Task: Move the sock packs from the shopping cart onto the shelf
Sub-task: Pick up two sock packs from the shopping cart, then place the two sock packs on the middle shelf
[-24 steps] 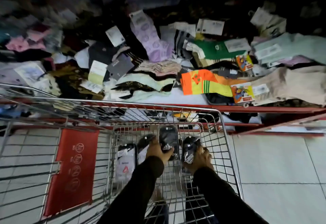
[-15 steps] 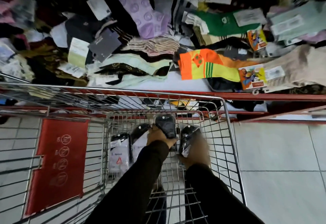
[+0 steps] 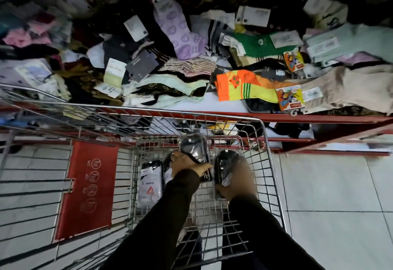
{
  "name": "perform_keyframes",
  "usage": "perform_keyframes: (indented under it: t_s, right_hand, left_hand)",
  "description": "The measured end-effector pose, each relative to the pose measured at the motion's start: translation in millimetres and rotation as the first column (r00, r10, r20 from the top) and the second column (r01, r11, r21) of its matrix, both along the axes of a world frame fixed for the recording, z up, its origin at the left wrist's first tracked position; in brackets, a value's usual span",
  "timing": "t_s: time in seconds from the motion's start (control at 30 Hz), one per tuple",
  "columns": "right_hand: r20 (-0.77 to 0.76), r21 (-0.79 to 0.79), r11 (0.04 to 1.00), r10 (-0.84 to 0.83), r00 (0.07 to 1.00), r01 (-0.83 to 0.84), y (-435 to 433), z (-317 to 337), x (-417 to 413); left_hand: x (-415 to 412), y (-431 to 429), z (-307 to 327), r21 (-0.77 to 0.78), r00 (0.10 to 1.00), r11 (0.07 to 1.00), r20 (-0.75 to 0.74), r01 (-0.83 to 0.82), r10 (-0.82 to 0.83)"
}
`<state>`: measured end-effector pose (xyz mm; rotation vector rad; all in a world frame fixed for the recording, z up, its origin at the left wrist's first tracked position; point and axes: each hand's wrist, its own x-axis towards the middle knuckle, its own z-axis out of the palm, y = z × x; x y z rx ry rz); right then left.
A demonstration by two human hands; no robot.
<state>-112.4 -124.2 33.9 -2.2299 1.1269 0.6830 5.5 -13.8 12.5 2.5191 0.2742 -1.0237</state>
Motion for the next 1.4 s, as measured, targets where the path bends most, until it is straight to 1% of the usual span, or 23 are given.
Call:
perform_keyframes:
  t_s: [0.07, 0.13, 0.17, 0.3, 0.4, 0.57, 0.67, 0.73, 0.83, 0.9, 1.0, 1.1, 1.17, 1.23, 1.3, 1.37, 1.4]
  right_hand:
    - [0.045, 0.015, 1.000, -0.016, 0.999, 0.015, -0.5, 21.4, -0.2]
    - [0.146, -0.007, 0.999, -0.030, 0.989, 0.031, 2.3, 48.6, -0.7]
    - [0.210, -0.029, 0.999, -0.032, 0.977, 0.039, 4.9, 64.3, -0.3]
    - [0.353, -0.111, 0.993, 0.016, 0.935, 0.025, 9.7, 112.4, 3.1]
    - [0.489, -0.152, 0.986, 0.016, 0.872, 0.067, 8.8, 146.6, 7.4]
    - [0.669, -0.171, 0.978, 0.029, 0.743, 0.115, 5.4, 201.7, 22.5]
    - [0.781, -0.186, 0.971, 0.053, 0.622, 0.152, -2.7, 233.3, 34.5]
    - [0.826, -0.186, 0.969, 0.066, 0.559, 0.161, -8.4, 255.0, 41.6]
    - [0.913, -0.169, 0.970, 0.086, 0.399, 0.177, -20.2, 292.0, 53.3]
    - [0.948, -0.152, 0.970, 0.088, 0.306, 0.190, -28.3, 313.6, 60.7]
    - [0.979, -0.168, 0.960, 0.135, 0.156, 0.224, -44.9, 352.2, 76.1]
    - [0.985, -0.174, 0.936, 0.170, 0.039, 0.305, -62.1, 388.6, 98.3]
    - [0.989, -0.136, 0.934, 0.150, -0.016, 0.329, -75.9, 405.1, 116.0]
    - [0.995, -0.073, 0.940, 0.093, -0.045, 0.334, -87.6, 411.9, 133.6]
    - [0.995, -0.046, 0.929, 0.073, -0.061, 0.367, -99.1, 411.1, 152.2]
    - [0.997, -0.041, 0.921, 0.063, -0.044, 0.387, -109.3, 403.2, 168.9]
    - [0.998, -0.045, 0.920, 0.058, -0.021, 0.389, -113.2, 398.6, 175.4]
  left_hand:
    - [-0.7, 11.6, 20.8, -0.072, 0.998, 0.997, 0.044, -0.041, 0.045]
    - [-3.1, 23.8, 51.9, -0.186, 0.988, 0.976, 0.083, -0.116, 0.133]
    - [-3.1, 29.9, 71.6, -0.233, 0.981, 0.964, 0.113, -0.126, 0.155]
    - [0.9, 47.0, 127.1, -0.327, 0.953, 0.944, 0.269, -0.049, 0.143]
    - [6.8, 55.7, 163.2, -0.361, 0.911, 0.933, 0.387, 0.008, 0.142]
    - [22.8, 61.2, 223.4, -0.430, 0.814, 0.897, 0.553, 0.098, 0.176]
    - [31.8, 57.0, 258.9, -0.477, 0.729, 0.859, 0.653, 0.183, 0.207]
    - [36.6, 52.0, 281.1, -0.507, 0.688, 0.833, 0.686, 0.220, 0.236]
    - [47.2, 40.2, 318.2, -0.551, 0.601, 0.782, 0.742, 0.292, 0.298]
    - [55.1, 32.7, 340.3, -0.567, 0.537, 0.748, 0.773, 0.344, 0.339]
    - [73.0, 16.3, 375.7, -0.613, 0.460, 0.663, 0.781, 0.430, 0.423]
    - [96.5, -6.4, 409.3, -0.608, 0.405, 0.626, 0.793, 0.488, 0.455]
    - [112.7, -26.4, 427.6, -0.598, 0.382, 0.601, 0.801, 0.530, 0.461]
    - [125.6, -46.7, 438.2, -0.591, 0.396, 0.601, 0.807, 0.538, 0.438]
    - [136.3, -67.8, 442.1, -0.590, 0.425, 0.621, 0.806, 0.517, 0.412]
    - [144.9, -86.5, 438.1, -0.575, 0.442, 0.659, 0.811, 0.485, 0.383]
    - [148.6, -93.5, 434.7, -0.566, 0.447, 0.679, 0.814, 0.468, 0.370]
